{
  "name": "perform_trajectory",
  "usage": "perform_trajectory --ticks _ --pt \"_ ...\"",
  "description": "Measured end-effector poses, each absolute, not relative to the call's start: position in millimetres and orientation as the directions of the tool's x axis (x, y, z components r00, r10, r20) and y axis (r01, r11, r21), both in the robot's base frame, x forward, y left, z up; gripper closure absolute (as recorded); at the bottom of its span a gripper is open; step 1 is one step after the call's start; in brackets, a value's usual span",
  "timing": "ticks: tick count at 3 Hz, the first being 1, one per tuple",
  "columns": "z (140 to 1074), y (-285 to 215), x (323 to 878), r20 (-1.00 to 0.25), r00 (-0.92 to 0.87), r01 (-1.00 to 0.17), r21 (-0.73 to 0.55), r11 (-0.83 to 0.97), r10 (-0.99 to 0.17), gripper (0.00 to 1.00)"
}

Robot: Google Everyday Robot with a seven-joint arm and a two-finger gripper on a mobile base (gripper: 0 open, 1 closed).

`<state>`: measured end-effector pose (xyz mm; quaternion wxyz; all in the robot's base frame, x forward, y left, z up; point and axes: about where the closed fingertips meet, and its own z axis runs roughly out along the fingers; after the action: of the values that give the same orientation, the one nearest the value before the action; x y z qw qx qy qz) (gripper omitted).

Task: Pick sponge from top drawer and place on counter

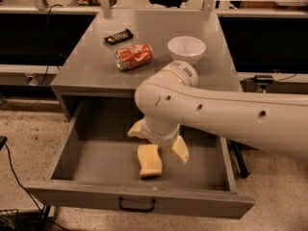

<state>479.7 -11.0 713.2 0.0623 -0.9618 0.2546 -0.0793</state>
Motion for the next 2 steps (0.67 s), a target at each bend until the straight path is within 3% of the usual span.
perform_trajectory --ticks 2 --pt "661.9 18.9 474.9 0.050 0.950 -0.301 -0.111 -0.947 -0.308 0.00"
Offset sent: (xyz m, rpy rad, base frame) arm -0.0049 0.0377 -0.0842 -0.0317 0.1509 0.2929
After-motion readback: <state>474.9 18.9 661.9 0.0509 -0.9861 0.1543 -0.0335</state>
